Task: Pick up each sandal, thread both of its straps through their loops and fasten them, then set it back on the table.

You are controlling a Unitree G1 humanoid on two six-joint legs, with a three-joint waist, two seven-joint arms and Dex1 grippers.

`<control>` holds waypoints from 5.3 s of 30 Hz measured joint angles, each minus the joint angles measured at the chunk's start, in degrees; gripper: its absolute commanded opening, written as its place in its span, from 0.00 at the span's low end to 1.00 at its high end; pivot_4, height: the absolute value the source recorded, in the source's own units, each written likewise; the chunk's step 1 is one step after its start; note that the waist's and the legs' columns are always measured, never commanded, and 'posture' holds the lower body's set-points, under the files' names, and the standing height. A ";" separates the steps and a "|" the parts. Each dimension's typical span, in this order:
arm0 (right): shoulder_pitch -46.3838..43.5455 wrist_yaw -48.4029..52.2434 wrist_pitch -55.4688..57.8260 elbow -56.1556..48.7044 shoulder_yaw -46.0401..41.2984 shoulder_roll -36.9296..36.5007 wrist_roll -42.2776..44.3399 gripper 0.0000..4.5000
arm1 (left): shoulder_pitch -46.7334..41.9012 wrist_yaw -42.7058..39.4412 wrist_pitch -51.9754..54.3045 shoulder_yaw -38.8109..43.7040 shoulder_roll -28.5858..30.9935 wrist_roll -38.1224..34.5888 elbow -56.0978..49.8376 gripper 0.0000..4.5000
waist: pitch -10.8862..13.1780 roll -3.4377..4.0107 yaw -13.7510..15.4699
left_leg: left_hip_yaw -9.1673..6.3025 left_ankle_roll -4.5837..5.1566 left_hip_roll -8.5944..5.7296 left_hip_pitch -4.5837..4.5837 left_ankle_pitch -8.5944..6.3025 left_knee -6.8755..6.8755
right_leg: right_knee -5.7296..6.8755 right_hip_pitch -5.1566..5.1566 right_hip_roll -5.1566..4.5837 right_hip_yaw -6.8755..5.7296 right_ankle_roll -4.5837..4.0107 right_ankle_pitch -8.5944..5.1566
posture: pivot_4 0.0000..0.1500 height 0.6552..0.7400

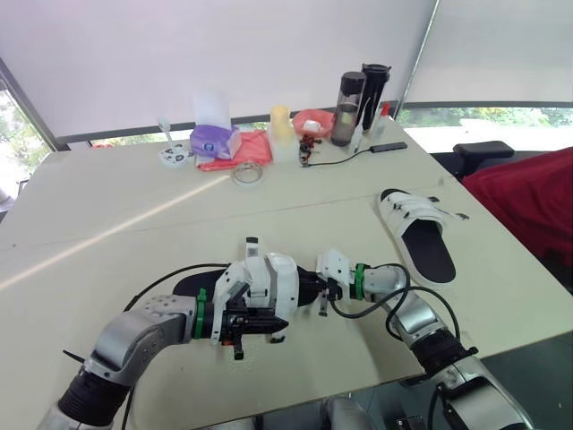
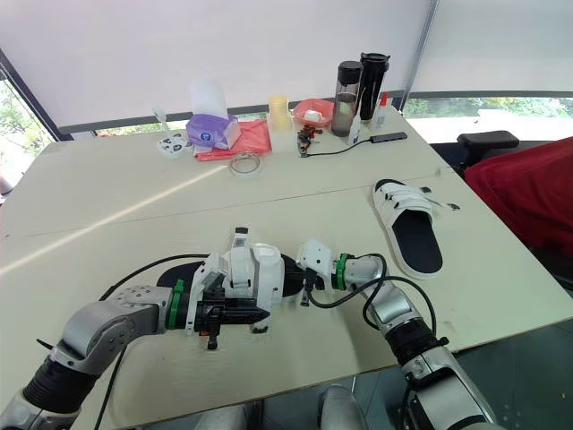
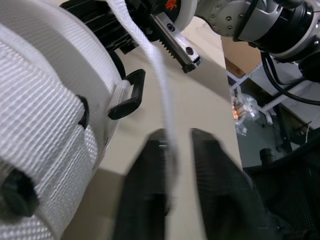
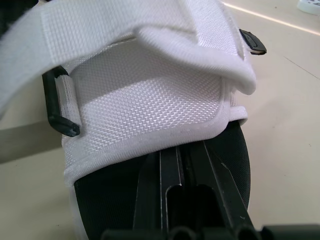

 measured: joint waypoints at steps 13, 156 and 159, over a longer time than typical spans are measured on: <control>-0.03 -0.21 0.00 -0.01 -0.01 0.02 -0.01 0.01 | -5.61 2.30 7.00 9.78 -4.55 -11.47 0.99 0.01 | 0.07 -0.17 0.04 | -0.05 -0.01 0.01 0.01 -0.01 0.01 | 0.00 0.05 0.01 -0.06 0.01 0.00 | 1.00 1.00; -1.06 -2.13 -1.26 2.24 1.57 0.90 -1.14 0.01 | 5.62 -1.64 -6.41 4.28 -0.80 5.21 -2.32 0.99 | -0.43 0.72 -1.44 | -0.33 0.00 0.23 -0.20 -0.41 0.17 | -1.67 0.32 0.01 -1.05 -0.15 0.10 | 1.00 1.00; -0.99 -2.48 -1.26 2.34 1.53 0.79 -1.14 0.01 | 4.93 -1.72 -5.47 3.85 -1.19 5.07 -1.86 0.94 | -0.64 0.99 -1.47 | -0.37 0.09 0.44 -0.63 -0.46 0.17 | -2.07 0.36 0.08 -1.13 -0.14 0.10 | 1.00 1.00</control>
